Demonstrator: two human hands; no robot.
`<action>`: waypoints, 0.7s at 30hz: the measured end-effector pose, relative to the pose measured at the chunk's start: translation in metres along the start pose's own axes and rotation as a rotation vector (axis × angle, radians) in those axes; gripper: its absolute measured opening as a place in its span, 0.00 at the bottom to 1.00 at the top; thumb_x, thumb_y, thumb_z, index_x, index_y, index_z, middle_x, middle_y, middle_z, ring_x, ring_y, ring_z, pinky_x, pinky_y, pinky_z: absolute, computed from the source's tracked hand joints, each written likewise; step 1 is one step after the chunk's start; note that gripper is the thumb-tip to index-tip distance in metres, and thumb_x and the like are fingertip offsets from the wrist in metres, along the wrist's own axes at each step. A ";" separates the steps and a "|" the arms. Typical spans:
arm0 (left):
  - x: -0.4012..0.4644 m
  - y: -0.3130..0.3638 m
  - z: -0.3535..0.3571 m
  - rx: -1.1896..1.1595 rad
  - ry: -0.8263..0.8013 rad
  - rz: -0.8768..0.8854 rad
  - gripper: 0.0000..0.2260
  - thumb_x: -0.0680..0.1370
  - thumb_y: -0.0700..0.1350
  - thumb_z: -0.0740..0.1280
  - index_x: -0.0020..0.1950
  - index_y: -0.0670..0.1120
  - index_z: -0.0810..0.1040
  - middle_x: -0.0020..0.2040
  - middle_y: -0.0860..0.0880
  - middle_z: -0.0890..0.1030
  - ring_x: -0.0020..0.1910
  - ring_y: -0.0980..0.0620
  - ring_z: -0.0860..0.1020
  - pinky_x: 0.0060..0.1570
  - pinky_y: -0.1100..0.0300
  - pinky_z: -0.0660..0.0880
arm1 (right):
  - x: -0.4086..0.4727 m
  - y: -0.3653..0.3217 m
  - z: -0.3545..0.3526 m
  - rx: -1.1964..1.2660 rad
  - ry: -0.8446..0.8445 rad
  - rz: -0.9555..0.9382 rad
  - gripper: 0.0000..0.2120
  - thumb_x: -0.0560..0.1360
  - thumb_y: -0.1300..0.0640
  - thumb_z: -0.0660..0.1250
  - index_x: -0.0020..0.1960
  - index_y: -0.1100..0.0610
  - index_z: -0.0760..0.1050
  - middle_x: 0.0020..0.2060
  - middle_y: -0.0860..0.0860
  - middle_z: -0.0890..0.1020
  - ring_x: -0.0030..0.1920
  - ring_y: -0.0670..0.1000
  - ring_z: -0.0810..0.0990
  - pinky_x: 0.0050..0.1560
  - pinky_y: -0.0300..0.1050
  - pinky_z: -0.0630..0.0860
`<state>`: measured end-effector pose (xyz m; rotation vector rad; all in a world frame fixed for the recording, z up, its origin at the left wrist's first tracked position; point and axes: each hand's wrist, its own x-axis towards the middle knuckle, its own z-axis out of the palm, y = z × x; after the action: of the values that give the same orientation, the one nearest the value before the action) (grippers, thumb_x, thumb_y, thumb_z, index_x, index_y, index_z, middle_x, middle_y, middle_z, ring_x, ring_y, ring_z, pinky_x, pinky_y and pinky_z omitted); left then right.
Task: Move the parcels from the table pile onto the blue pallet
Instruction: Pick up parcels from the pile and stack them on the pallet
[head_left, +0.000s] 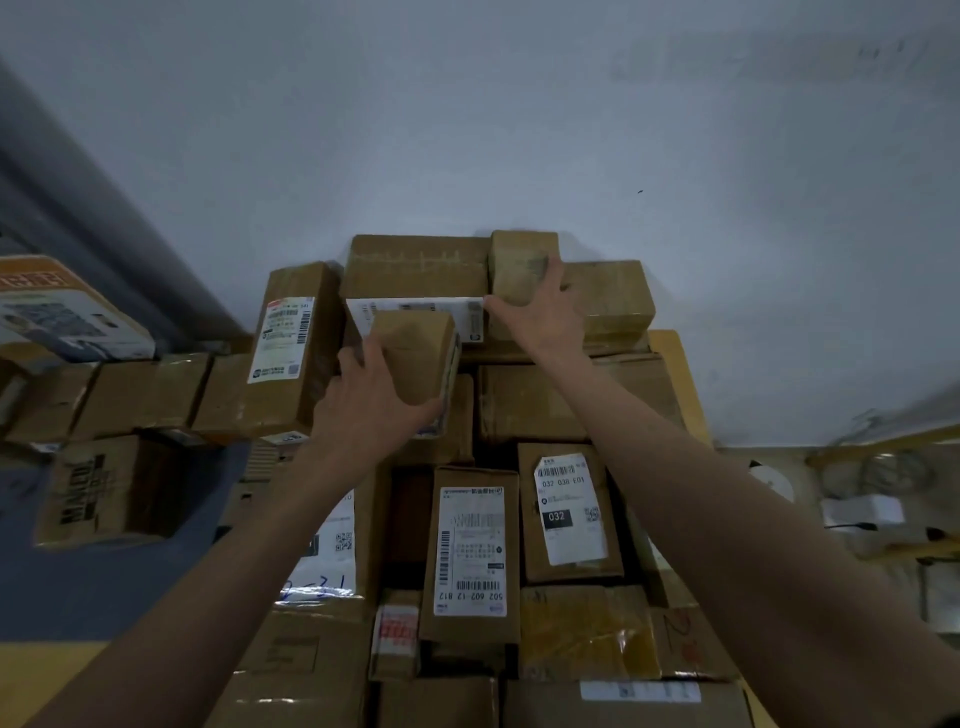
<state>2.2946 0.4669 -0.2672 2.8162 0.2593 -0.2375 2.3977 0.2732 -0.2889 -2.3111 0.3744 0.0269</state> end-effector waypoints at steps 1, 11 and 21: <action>0.001 -0.001 0.001 -0.005 -0.003 0.000 0.44 0.66 0.68 0.71 0.72 0.49 0.55 0.67 0.42 0.64 0.61 0.38 0.74 0.53 0.44 0.76 | 0.001 -0.002 0.002 -0.012 0.007 -0.016 0.50 0.67 0.33 0.71 0.78 0.45 0.46 0.73 0.63 0.61 0.67 0.66 0.70 0.56 0.57 0.73; 0.007 -0.012 0.011 -0.010 -0.041 -0.027 0.44 0.67 0.68 0.71 0.72 0.49 0.55 0.69 0.41 0.63 0.62 0.36 0.73 0.55 0.43 0.76 | 0.006 0.007 0.021 -0.035 -0.037 0.095 0.50 0.69 0.36 0.72 0.76 0.60 0.50 0.73 0.61 0.59 0.72 0.64 0.63 0.63 0.61 0.69; 0.014 -0.035 0.012 -0.014 -0.047 -0.099 0.43 0.66 0.66 0.72 0.71 0.48 0.56 0.66 0.41 0.64 0.62 0.37 0.71 0.57 0.43 0.74 | -0.071 0.004 0.045 -0.133 0.225 -0.159 0.25 0.69 0.50 0.73 0.59 0.58 0.67 0.60 0.56 0.69 0.58 0.55 0.69 0.59 0.50 0.71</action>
<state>2.2992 0.4980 -0.2914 2.7829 0.3883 -0.3227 2.3333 0.3214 -0.3136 -2.4761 0.3074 -0.2976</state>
